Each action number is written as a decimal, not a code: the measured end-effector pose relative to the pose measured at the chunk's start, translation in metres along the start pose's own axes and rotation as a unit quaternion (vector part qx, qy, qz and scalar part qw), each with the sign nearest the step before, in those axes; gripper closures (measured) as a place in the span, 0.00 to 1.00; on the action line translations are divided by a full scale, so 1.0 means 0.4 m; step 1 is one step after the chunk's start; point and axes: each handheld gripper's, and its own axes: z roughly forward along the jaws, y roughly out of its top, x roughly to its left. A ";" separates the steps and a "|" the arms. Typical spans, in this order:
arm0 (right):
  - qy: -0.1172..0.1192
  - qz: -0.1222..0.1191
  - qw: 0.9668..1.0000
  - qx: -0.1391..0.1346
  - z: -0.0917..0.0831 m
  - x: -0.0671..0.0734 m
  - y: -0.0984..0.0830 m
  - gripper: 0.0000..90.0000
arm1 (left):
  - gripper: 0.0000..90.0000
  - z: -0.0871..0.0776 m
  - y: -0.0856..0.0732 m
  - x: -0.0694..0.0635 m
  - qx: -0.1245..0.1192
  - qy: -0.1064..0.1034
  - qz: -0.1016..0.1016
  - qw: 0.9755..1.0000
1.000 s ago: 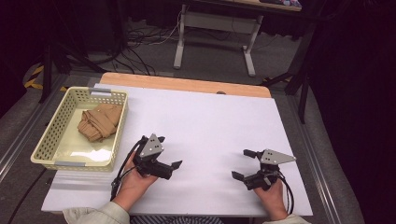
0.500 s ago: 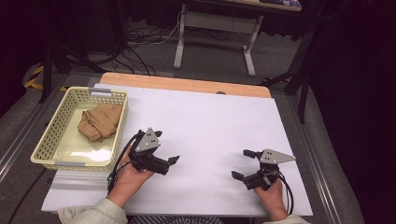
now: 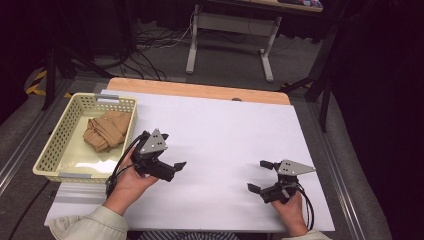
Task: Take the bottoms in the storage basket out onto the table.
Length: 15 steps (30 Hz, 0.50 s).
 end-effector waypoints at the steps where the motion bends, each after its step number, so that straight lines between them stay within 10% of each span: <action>1: 0.000 0.000 1.000 0.000 0.000 0.000 0.000 0.00 | 0.01 -0.002 0.002 0.005 0.005 0.003 0.004 1.000; 15: 0.000 0.001 1.000 0.004 0.003 -0.001 -0.001 0.00 | 0.03 -0.043 0.032 0.064 0.023 0.015 0.000 1.000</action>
